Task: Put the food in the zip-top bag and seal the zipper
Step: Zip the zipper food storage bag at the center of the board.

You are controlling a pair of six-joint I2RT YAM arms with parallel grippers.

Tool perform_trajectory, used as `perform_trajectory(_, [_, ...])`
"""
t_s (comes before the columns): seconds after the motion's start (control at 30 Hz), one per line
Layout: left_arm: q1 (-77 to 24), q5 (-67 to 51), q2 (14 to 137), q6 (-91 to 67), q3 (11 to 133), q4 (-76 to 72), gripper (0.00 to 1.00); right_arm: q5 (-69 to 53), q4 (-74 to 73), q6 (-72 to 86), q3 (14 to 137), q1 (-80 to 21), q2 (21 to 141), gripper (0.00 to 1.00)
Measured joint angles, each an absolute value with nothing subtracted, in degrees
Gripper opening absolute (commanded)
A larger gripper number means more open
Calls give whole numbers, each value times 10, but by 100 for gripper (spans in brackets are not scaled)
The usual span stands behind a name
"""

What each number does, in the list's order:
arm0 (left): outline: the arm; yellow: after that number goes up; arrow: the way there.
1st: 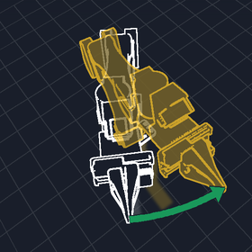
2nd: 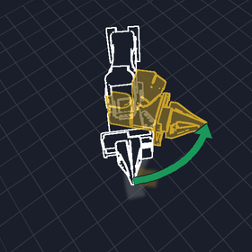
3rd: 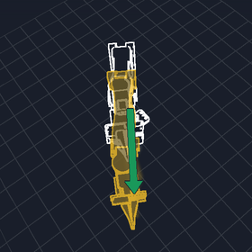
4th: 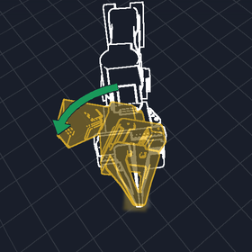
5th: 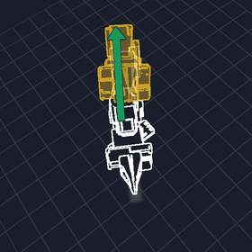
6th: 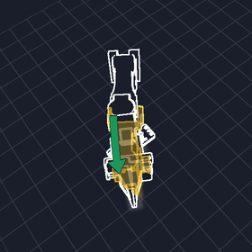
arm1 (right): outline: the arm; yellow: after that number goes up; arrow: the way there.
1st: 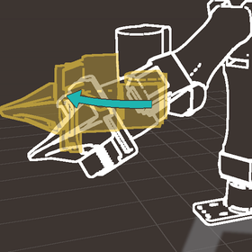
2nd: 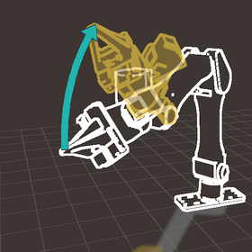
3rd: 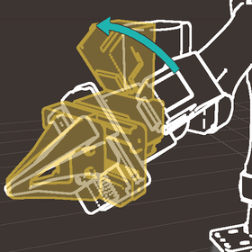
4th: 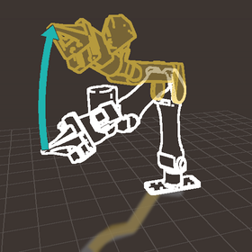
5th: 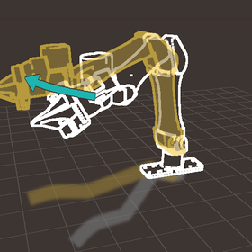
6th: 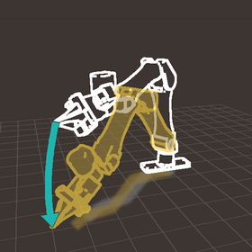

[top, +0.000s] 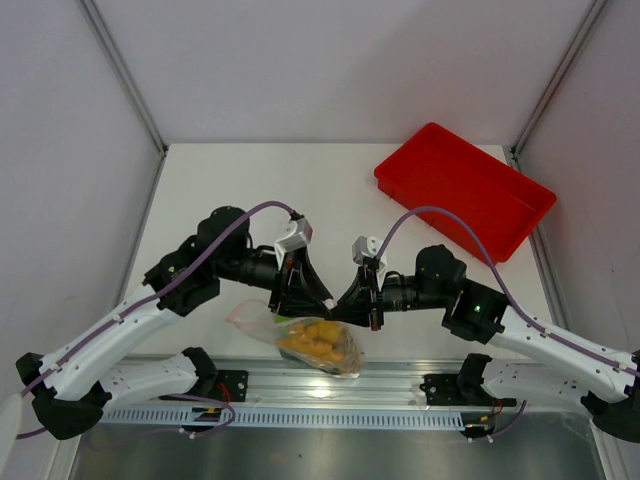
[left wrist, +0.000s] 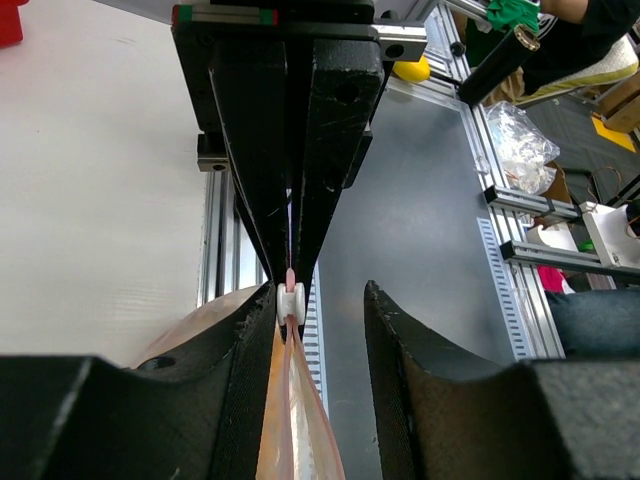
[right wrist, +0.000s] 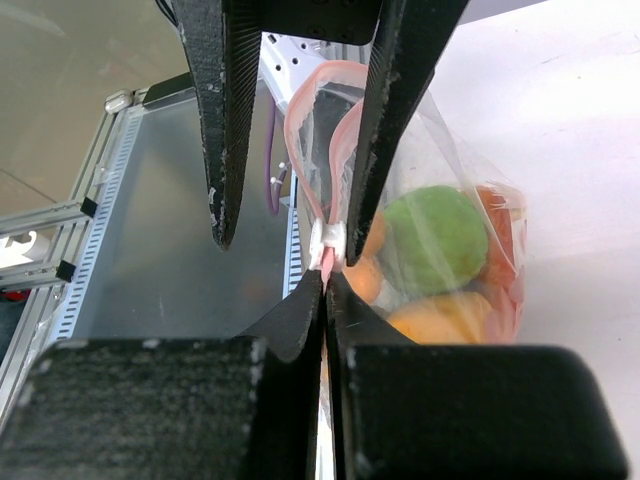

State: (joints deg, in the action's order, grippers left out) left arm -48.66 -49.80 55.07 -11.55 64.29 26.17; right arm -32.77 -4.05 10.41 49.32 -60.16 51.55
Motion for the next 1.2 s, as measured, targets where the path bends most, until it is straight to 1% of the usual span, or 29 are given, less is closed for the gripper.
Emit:
perform_trajectory(0.03, [-486, -498, 551, -116, 642, 262, 44, -328, -41, 104, 493, -602, 515, 0])
perform_trajectory(0.1, [-485, -498, 551, -116, 640, 262, 42, -328, -40, 104, 493, -602, 516, 0])
perform_trajectory(0.17, [-483, -498, 551, -116, 637, 263, 36, -328, -41, 104, 493, -602, 516, 0])
perform_trajectory(0.23, [-481, -498, 552, -116, 637, 263, 35, -328, -40, 104, 493, -602, 517, 0])
perform_trajectory(0.33, [-478, -498, 554, -117, 637, 264, 26, -328, -40, 104, 493, -602, 518, 0])
perform_trajectory(0.37, [-477, -498, 554, -117, 637, 265, 17, -328, -40, 104, 493, -602, 519, 0])
perform_trajectory(0.4, [-476, -498, 555, -119, 637, 265, 10, -327, -40, 105, 493, -602, 519, 0])
perform_trajectory(0.43, [-475, -497, 557, -121, 637, 266, 4, -325, -40, 105, 493, -603, 519, 0])
perform_trajectory(0.47, [-474, -497, 558, -122, 637, 267, 1, -322, -41, 105, 493, -603, 519, 0])
perform_trajectory(0.63, [-471, -491, 567, -121, 640, 276, 1, -283, -49, 117, 493, -608, 521, 0])
perform_trajectory(0.83, [-466, -455, 573, -122, 650, 298, 1, -170, -54, 135, 490, -639, 517, 0])
perform_trajectory(1.0, [-467, -420, 575, -122, 658, 303, 0, -79, -17, 159, 463, -657, 498, 0])
perform_trajectory(1.2, [-467, -376, 576, -120, 663, 312, 0, -23, -1, 175, 451, -659, 481, 0])
